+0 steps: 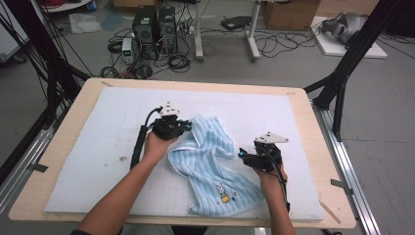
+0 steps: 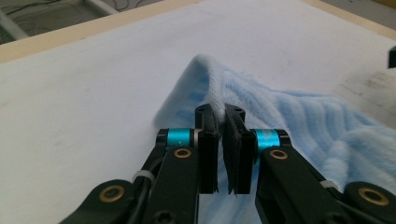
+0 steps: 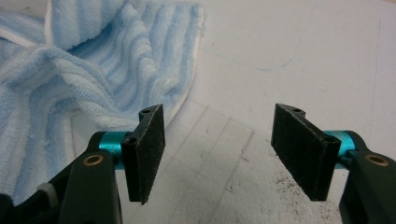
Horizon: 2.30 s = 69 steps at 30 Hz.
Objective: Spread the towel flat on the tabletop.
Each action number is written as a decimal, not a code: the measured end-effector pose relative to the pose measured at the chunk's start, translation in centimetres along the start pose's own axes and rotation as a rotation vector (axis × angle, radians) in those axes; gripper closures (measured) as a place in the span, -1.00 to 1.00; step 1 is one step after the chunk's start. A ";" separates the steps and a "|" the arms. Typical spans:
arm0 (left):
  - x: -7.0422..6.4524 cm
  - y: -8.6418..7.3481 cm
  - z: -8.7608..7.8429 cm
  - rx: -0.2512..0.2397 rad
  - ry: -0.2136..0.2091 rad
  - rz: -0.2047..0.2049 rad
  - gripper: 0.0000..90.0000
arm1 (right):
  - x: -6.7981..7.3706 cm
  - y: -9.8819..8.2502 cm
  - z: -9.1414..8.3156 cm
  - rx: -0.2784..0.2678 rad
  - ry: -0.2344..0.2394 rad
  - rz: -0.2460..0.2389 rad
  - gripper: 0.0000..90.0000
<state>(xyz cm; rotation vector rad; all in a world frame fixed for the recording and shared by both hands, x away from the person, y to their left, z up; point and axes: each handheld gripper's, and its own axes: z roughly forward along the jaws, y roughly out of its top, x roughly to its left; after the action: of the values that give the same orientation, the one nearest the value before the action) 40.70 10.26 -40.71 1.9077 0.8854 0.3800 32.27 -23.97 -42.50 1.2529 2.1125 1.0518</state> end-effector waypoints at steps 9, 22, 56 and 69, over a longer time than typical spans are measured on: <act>6.6 -1.7 -4.0 -0.033 0.108 -0.121 0.86 | 0.1 0.0 0.2 0.005 0.008 -0.003 -0.23; 11.3 -3.9 -6.2 -0.011 0.194 -0.158 0.86 | 0.1 -0.1 0.3 0.004 0.015 -0.007 -0.23; 2.0 -6.6 -4.3 0.055 0.016 -0.096 -0.18 | 0.3 0.1 0.7 -0.006 0.038 0.006 -0.24; 3.1 -6.6 -4.7 0.076 0.084 0.033 0.89 | 0.4 0.1 0.7 -0.003 0.041 0.006 -0.24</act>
<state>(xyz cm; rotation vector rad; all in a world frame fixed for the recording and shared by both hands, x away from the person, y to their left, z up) 37.22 17.31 -44.48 1.9898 0.9362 0.4546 32.59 -23.36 -42.85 1.2470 2.1381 1.0913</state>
